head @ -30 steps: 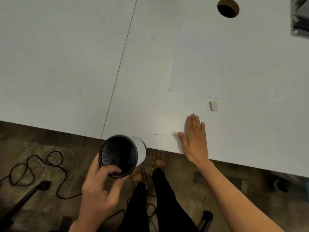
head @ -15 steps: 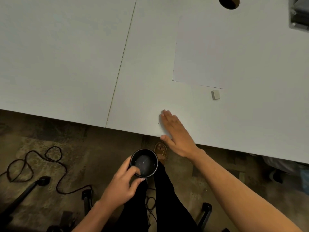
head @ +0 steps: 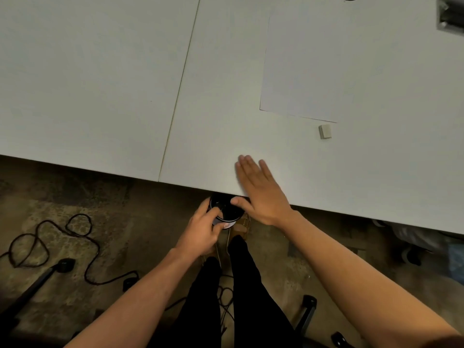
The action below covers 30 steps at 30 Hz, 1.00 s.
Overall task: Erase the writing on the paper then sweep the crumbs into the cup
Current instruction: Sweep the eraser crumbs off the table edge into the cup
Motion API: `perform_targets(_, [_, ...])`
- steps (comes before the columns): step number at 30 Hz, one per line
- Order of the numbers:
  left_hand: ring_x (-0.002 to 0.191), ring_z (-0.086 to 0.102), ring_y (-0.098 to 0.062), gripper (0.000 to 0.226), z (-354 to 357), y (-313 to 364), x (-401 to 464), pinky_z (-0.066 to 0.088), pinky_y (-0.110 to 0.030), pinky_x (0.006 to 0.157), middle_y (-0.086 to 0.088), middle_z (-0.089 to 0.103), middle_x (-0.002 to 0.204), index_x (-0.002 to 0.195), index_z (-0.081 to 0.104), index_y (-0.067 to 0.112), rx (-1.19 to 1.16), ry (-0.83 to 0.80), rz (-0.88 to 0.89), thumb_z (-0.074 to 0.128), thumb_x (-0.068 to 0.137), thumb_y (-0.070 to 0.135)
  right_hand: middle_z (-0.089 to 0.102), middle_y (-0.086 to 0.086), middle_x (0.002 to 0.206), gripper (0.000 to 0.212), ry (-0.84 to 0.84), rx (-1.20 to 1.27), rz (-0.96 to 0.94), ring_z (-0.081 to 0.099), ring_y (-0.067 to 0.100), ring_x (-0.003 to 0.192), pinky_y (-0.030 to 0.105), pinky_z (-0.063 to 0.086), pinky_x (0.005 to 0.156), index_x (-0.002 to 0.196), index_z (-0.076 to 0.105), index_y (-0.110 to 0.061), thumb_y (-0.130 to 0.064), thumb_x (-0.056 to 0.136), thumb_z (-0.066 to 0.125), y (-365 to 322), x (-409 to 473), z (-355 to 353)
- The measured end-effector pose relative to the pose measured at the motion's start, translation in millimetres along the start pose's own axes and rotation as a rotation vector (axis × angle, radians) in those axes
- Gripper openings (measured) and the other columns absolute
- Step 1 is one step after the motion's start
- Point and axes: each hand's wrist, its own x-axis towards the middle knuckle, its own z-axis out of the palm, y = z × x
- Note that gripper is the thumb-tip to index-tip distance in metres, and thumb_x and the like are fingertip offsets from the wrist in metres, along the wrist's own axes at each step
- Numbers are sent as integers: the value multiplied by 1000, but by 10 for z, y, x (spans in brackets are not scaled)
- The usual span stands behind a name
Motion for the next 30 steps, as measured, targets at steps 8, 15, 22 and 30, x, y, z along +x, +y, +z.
perform_targets(8, [118, 54, -20, 17, 17, 108, 44, 47, -29, 93, -8, 44, 145, 108, 65, 9, 21, -17, 72, 67, 91, 8, 2, 12, 160, 85, -59, 33, -171, -7, 20, 148, 44, 4, 120, 152, 5, -7, -65, 93, 23, -221, -195, 84])
perform_targets(15, [132, 43, -12, 59, 90, 120, 87, 34, -19, 103, 0, 33, 155, 151, 41, 17, -16, -32, 0, 63, 96, 14, 10, 11, 159, 79, -92, 98, -288, -2, 17, 148, 40, 3, 121, 151, 15, -6, -60, 95, 25, -259, -346, 103])
perform_targets(22, [122, 45, -7, 21, 76, 68, 66, 39, -21, 104, -1, 41, 147, 112, 64, 14, 2, 18, 55, 68, 91, 11, 17, 7, 158, 73, 178, 318, -55, 7, 16, 148, 35, 9, 120, 152, 17, -13, -61, 97, 23, -139, -412, 60])
perform_targets(30, [129, 47, -14, 13, 49, 82, 60, 35, -21, 107, -2, 43, 147, 103, 65, 12, -9, 40, 41, 71, 91, 14, 1, 11, 160, 83, 99, 66, 310, -8, 20, 147, 41, -3, 120, 152, 4, -8, -67, 95, 9, 100, -326, 61])
